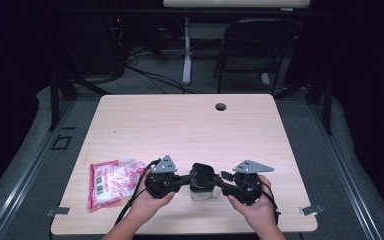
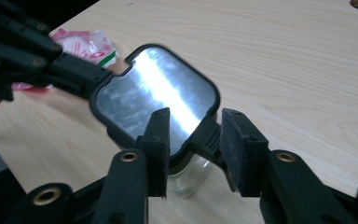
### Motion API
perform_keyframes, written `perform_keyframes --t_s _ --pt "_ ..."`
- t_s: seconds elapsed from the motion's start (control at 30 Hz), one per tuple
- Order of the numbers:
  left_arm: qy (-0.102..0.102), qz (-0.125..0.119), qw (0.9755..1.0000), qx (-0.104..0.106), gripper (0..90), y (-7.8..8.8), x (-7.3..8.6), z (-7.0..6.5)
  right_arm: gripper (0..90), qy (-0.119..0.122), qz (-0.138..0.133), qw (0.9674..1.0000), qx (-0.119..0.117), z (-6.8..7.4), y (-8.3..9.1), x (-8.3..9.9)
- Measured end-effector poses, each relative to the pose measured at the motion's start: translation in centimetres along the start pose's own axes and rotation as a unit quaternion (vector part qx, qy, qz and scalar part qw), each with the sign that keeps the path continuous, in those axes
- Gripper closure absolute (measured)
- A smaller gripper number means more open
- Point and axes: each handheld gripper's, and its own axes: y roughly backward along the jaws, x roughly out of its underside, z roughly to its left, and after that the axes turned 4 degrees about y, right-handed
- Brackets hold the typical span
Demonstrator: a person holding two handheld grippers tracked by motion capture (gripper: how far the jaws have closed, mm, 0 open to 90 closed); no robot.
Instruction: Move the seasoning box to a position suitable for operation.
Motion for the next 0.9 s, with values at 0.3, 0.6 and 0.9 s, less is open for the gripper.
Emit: perform_keyframes --t_s 0.3,0.6,0.9 --pt "-0.011 0.003 0.9999 -0.001 89.8 -0.1 -1.4 -0.7 47.7 0.030 0.004 0.9993 -0.020 1.1 0.2 0.7" --pt "-0.016 0.004 0.9999 -0.001 89.8 -0.4 -2.4 -1.1 45.1 0.051 0.018 0.9985 -0.010 2.0 -0.8 0.8" --pt "-0.022 0.004 0.9997 0.002 89.7 -0.6 -3.0 -1.4 44.0 0.067 -0.001 0.9974 0.028 2.7 -1.7 0.4"
